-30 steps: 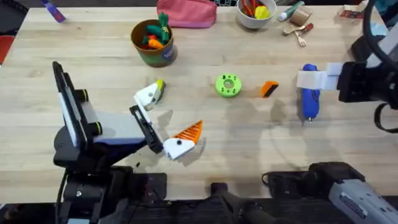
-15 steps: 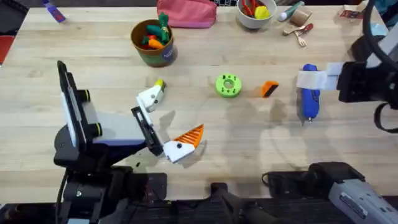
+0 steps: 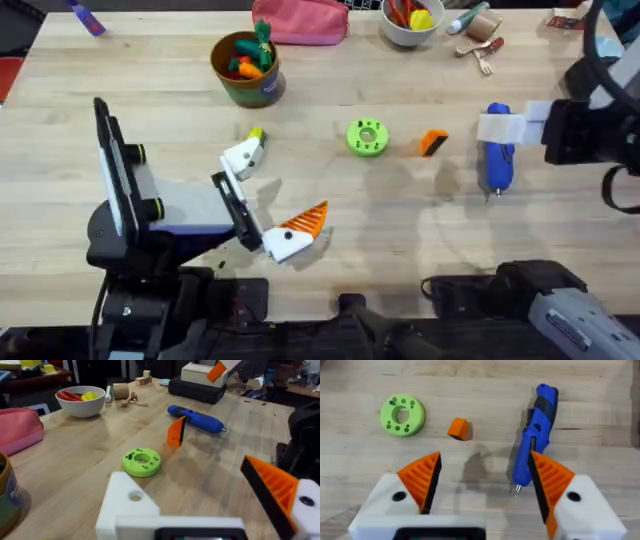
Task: Pick up the gripper from the table and insert it into the empty holder that is missing its gripper. Then pick up a screw, insert it into the mounting hole, and use the screwdriver to tighten it. Finally, clean up the table by picking up the vegetable and placing it into the bucket.
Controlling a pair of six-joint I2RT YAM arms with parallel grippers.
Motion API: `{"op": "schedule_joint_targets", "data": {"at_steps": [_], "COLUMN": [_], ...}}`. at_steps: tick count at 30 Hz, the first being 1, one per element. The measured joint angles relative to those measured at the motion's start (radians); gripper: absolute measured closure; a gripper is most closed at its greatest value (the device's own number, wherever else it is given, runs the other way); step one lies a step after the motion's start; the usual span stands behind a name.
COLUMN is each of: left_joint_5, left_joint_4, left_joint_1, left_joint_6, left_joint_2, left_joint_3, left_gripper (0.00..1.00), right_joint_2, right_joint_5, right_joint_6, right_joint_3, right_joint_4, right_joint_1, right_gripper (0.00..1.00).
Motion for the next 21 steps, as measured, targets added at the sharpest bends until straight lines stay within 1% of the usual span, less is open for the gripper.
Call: {"op": "schedule_joint_targets", "data": {"at_steps": [21], "left_joint_5": [0.000], "left_joint_4": [0.000], "left_joint_1": [0.000], "left_joint_6": [0.000], "left_joint_2": [0.000], "left_joint_3": [0.000], "left_gripper": [0.015], "right_joint_2": [0.000], "right_joint_5": [0.000], "right_joint_6": [0.000], "right_joint_3": [0.000], "right_joint_4": [-0.009], "right_joint_1": [0.000], "right_gripper": [0.008]}}
